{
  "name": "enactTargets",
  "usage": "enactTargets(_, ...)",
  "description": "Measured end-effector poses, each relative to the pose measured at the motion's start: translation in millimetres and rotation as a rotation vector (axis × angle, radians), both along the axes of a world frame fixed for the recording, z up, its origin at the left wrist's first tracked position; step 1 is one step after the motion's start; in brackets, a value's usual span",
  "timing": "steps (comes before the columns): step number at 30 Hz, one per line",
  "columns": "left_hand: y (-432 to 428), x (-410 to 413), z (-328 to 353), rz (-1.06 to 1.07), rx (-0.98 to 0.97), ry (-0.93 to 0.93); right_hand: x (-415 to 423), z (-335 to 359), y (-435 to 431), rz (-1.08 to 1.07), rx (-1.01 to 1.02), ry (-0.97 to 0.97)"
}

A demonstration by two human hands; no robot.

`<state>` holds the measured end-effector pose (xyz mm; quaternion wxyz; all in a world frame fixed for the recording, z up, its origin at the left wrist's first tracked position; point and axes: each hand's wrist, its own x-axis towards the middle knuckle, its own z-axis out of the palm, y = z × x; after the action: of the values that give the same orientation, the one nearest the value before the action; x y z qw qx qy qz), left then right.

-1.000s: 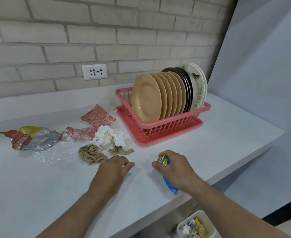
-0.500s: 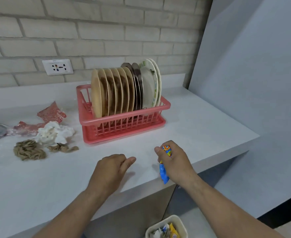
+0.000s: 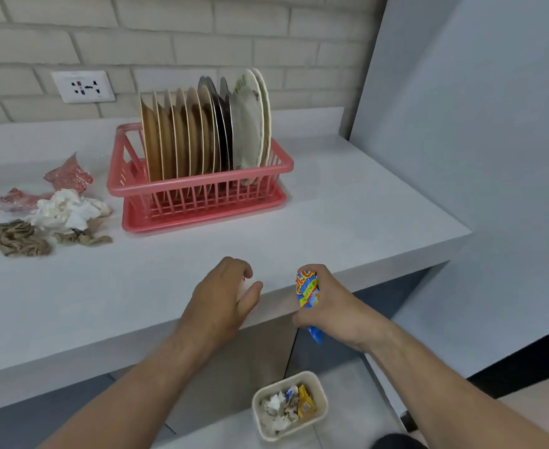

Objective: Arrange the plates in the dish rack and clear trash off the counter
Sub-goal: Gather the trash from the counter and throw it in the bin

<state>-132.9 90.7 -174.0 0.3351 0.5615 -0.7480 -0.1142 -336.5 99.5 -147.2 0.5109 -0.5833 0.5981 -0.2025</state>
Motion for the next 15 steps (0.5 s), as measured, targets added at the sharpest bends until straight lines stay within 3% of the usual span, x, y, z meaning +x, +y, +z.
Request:
enactTargets(5,21,-18,-31,-0.236,0.052,0.032,-16,-40,14,-0.028,-0.037,-0.039)
enactTargets(15,35,-60,-203,-0.316,0.416,-0.056,-54,-218,43,-0.127,0.048,0.477)
